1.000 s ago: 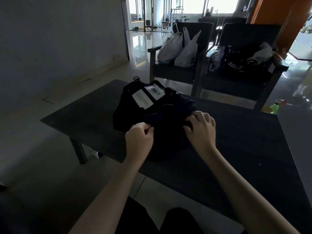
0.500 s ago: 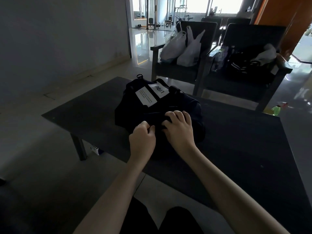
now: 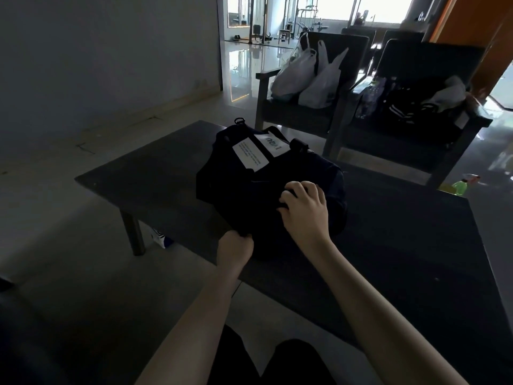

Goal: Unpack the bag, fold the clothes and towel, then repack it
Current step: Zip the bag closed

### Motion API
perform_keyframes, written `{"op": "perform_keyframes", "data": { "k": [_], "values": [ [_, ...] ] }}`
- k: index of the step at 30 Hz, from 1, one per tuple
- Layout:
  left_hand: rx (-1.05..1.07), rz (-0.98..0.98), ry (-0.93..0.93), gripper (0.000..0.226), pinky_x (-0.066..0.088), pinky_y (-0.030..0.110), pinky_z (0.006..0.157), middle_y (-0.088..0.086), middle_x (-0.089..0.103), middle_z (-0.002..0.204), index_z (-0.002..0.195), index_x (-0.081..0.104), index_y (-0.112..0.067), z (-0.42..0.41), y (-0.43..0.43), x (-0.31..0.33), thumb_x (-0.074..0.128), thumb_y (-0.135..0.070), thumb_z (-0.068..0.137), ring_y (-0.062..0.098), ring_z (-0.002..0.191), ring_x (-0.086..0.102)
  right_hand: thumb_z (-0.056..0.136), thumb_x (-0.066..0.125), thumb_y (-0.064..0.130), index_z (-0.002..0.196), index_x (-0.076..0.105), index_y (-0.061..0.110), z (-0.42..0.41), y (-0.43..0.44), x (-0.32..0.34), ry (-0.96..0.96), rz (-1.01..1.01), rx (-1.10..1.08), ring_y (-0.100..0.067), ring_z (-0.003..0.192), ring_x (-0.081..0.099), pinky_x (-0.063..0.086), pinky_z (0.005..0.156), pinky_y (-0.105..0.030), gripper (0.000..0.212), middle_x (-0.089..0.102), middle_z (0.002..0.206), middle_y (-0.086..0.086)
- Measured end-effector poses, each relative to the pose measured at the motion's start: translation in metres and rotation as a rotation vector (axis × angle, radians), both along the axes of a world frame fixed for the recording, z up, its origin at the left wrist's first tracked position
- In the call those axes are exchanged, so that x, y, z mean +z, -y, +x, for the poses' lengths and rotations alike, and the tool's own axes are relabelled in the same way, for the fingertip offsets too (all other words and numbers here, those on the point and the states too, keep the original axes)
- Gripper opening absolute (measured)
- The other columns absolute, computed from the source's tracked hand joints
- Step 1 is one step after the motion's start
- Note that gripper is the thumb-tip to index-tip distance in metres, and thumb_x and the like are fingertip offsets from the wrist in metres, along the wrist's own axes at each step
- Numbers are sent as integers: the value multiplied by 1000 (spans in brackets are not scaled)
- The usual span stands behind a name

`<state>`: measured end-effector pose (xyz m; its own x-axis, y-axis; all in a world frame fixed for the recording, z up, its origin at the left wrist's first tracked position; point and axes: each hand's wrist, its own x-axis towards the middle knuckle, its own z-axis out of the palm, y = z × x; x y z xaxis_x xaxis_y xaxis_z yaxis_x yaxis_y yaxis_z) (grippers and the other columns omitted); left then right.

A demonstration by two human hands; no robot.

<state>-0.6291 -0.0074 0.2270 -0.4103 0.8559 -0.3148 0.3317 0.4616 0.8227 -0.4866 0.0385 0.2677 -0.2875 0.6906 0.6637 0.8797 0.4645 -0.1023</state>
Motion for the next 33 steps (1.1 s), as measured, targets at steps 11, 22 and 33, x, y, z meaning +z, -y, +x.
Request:
{"op": "perform_keyframes", "data": {
  "k": [11, 22, 33],
  "values": [
    [-43, -196, -354, 37, 36, 40, 100, 9, 62, 117, 106, 65, -13, 9, -4, -31, 46, -42, 93, 30, 124, 46, 53, 90, 31, 113, 57, 9, 8, -12, -17, 167, -103, -18, -39, 128, 45, 28, 106, -57, 72, 53, 133, -12],
    [-109, -219, -537, 31, 34, 39, 102, 6, 60, 121, 108, 62, -13, 18, -7, -38, 51, -39, 94, 25, 130, 38, 67, 83, 24, 122, 51, 10, 5, -27, -19, 149, -159, -8, -35, 139, 30, 18, 113, -55, 66, 44, 143, -7],
    [-311, -118, -297, 48, 37, 35, 106, 8, 51, 139, 138, 46, -14, -4, 2, -24, 36, -41, 100, 24, 127, 47, 72, 78, 15, 129, 48, 12, 22, -33, -6, 116, -263, -26, -25, 144, 21, 12, 117, -50, 65, 40, 148, -2]
  ]
}}
